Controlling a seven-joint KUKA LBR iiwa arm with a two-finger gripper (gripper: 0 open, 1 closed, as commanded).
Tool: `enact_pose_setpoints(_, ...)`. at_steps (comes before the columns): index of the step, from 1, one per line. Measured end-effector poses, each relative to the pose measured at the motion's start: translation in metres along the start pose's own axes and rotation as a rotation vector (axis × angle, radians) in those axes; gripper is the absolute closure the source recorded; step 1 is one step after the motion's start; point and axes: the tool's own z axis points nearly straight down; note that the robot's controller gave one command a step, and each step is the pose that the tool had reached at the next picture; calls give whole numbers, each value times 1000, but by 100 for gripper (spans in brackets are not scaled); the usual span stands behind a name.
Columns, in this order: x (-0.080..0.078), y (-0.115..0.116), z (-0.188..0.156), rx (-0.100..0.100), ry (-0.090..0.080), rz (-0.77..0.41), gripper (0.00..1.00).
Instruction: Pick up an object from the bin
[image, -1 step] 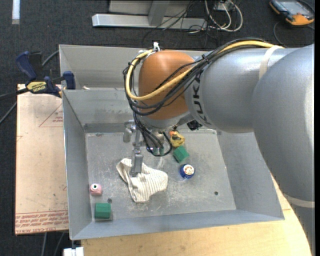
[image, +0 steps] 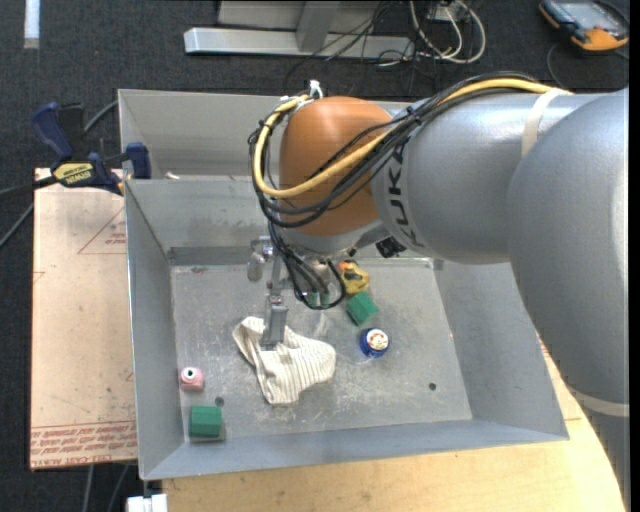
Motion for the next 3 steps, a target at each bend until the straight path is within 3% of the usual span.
enact_pose_setpoints(1,-9,-38,98,0,5,7,0)
enact_pose_setpoints(2,-3,-28,97,-2,-1,378,0)
enact_pose_setpoints(3,-10,-38,97,-2,1,8,0)
